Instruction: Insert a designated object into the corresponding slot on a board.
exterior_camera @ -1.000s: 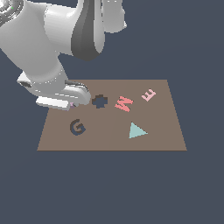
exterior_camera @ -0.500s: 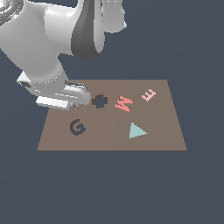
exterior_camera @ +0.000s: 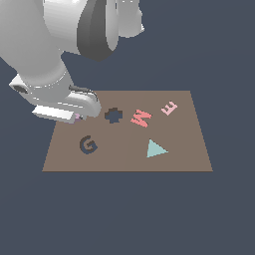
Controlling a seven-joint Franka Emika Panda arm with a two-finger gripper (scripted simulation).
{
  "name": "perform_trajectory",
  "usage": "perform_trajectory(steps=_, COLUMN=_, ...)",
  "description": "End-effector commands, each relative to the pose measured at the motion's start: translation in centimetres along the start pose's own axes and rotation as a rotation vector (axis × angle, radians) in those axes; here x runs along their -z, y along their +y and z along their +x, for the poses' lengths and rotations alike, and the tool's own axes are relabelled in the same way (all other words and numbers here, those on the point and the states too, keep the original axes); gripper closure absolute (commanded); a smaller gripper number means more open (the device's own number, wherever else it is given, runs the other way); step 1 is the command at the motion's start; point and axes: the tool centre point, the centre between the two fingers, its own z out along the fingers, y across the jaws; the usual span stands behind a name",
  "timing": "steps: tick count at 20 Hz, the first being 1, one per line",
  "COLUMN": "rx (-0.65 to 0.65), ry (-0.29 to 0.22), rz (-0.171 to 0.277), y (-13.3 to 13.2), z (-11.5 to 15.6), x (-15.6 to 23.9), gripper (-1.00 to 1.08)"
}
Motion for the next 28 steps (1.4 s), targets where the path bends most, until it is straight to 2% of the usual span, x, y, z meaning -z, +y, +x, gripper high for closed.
perform_trajectory(steps=1, rx=-0.005, ry=0.008, rz=-0.003, y=0.0, z=0.2, x=0.7, gripper=1.08)
perform_trajectory(steps=9, rx=0.003, ry=0.007, rz=-0.003, y=0.0, z=0.2, x=0.7, gripper=1.08)
perform_trajectory(steps=15, rx=0.058, ry=0.005, rz=-0.003, y=-0.2, z=0.1, x=0.6, gripper=1.08)
perform_trajectory(steps=21, rx=0.163, ry=0.001, rz=-0.003, y=-0.5, z=-0.1, x=0.4, gripper=1.08)
perform_trajectory(steps=28, rx=0.349, ry=-0.007, rz=-0.001, y=-1.2, z=-0.4, x=0.1, gripper=1.08)
